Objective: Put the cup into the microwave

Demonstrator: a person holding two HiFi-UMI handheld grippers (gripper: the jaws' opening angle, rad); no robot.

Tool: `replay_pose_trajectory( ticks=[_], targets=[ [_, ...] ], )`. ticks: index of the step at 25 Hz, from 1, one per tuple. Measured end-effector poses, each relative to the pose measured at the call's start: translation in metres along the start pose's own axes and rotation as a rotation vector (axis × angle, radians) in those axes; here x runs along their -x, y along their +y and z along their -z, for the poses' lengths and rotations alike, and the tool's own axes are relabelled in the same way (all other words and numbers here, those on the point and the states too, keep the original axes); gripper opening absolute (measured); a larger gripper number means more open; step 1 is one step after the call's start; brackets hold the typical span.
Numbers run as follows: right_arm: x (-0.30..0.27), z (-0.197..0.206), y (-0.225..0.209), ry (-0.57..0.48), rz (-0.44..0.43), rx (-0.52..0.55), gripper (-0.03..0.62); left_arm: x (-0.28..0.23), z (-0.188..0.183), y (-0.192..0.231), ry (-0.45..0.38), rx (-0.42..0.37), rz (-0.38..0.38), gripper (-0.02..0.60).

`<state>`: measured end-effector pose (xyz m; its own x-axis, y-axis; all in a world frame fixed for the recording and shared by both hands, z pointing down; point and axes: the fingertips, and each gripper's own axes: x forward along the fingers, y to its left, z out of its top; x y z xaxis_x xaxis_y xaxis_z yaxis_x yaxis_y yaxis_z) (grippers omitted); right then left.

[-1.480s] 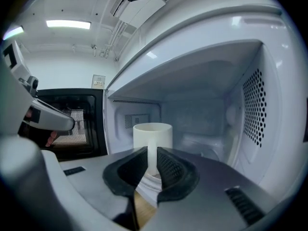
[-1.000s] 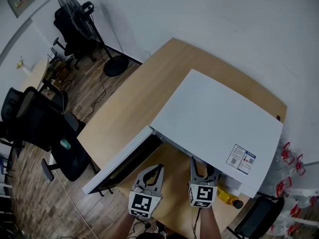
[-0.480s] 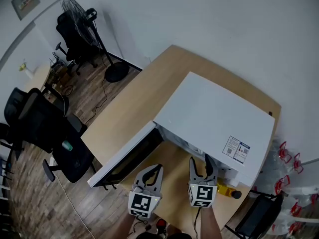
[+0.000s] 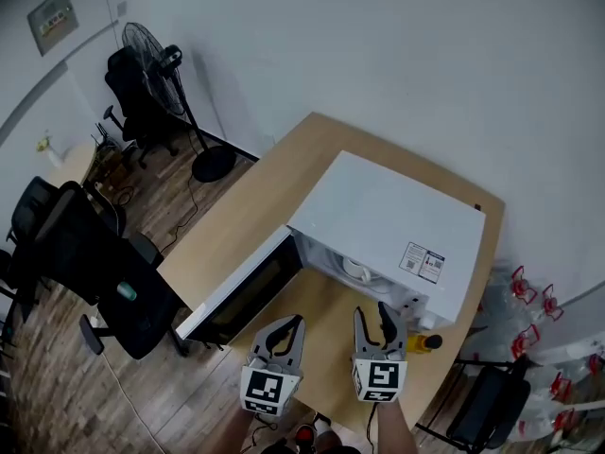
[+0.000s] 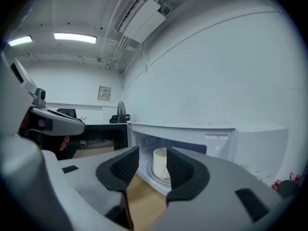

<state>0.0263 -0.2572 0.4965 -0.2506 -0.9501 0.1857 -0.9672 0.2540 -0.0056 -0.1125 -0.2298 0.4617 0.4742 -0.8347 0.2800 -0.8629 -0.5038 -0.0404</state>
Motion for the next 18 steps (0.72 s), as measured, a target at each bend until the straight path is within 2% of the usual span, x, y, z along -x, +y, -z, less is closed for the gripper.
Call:
replay_pose_trajectory(
  ticks=[9, 18],
  targets=[
    [0.093, -0.036, 0.017, -0.048, 0.03, 0.016, 0.118, 0.068, -0.025, -0.036, -0.064, -0.038, 0.034, 0.026],
    [0.191, -0.05, 0.034, -0.068, 0.069, 0.036, 0.051, 0.139, -0.033, -0.068, -0.101, -0.06, 0.052, 0.026]
  ],
)
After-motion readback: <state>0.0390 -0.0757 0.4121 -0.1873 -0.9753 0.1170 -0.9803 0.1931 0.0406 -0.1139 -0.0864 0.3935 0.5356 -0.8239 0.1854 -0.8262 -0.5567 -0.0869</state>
